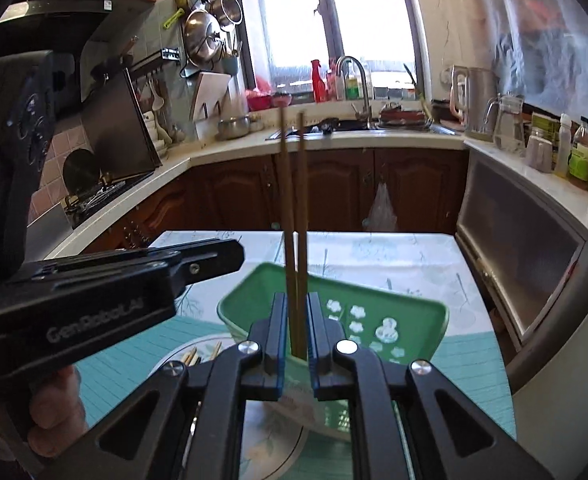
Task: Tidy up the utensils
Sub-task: 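Open both tools to release the chopsticks and return to the pile, then grasp a red-banded chopstick with the left tool while the right tool grasps a pale chopstick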
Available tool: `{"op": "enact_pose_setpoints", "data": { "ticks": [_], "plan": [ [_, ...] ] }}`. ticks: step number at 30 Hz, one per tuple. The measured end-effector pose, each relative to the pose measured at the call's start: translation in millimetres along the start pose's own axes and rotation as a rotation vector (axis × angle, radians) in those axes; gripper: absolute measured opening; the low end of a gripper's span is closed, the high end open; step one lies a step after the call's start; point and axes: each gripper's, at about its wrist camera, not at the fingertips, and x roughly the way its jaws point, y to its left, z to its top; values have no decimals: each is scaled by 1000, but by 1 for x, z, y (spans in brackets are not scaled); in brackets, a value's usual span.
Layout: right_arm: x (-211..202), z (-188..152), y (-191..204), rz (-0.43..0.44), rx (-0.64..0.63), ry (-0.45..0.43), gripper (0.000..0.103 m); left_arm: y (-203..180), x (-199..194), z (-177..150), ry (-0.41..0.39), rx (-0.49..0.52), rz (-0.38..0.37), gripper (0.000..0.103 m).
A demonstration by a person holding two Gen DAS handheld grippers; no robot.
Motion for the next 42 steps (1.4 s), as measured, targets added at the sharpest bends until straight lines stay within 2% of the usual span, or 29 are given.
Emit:
{"op": "enact_pose_setpoints", "data": {
  "ticks": [6, 10, 20, 27, 32, 38, 42],
  "plan": [
    [-16, -8, 9, 15, 53, 45, 9, 11, -21, -30, 130, 6, 58, 10],
    [-22, -14, 19, 31, 68, 95, 9, 24, -36, -52, 184, 2, 104, 10],
    [-29, -39, 55, 50, 45, 216, 9, 68, -66, -108, 276, -90, 178, 10],
    [-29, -56, 73, 89, 39, 290, 9, 99, -79, -131, 345, -190, 240, 10],
    [-25, -70, 86, 92, 5, 345, 9, 107, -82, -137, 370, -187, 300, 10],
    [-12, -77, 95, 106, -12, 401, 9, 105, -84, -142, 335, -163, 258, 10],
    [-4, -84, 102, 123, -22, 437, 9, 101, -74, -148, 383, -130, 239, 10]
  ]
}}
